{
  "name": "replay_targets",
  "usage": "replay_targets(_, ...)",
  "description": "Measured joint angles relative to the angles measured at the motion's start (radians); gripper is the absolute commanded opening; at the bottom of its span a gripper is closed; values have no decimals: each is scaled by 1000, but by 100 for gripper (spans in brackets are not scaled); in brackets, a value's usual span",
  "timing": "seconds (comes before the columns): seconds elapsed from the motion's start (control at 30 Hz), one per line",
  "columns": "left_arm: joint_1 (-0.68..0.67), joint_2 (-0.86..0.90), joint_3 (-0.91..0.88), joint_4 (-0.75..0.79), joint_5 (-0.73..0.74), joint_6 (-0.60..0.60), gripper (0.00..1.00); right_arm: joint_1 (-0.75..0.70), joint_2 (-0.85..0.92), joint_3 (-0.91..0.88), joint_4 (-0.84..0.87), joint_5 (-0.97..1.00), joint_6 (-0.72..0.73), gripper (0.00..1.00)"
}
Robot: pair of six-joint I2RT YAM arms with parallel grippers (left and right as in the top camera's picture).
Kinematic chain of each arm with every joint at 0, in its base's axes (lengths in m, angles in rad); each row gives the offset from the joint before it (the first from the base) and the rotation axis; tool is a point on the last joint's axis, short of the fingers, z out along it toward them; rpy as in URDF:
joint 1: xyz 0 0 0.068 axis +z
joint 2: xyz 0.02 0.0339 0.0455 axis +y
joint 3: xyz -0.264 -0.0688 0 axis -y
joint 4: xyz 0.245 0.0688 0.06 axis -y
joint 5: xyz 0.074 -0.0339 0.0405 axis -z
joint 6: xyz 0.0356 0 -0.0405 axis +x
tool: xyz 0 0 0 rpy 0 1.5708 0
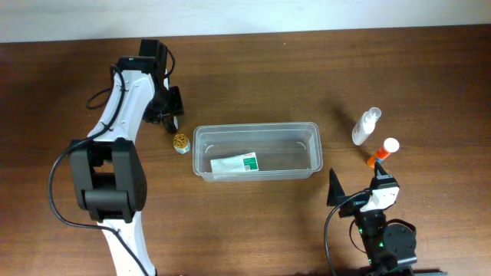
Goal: Pack container
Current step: 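Close the left gripper on the medicine bottle and lift it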
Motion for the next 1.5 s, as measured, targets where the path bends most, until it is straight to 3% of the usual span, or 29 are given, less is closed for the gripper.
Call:
replay_targets(0.17,0,0,0,0,-18,-4,32,0,0,0,0,0,0,98)
replay_targets(0.9,0,1,13,-8,-43,20,22,0,0,0,0,0,-1,98)
replay_targets(1.27,0,2,230,-187,-44,28,18,0,0,0,0,0,0,98)
replay_targets(1.5,0,-63,254,-294,-42,31,18,0,0,0,0,0,0,98)
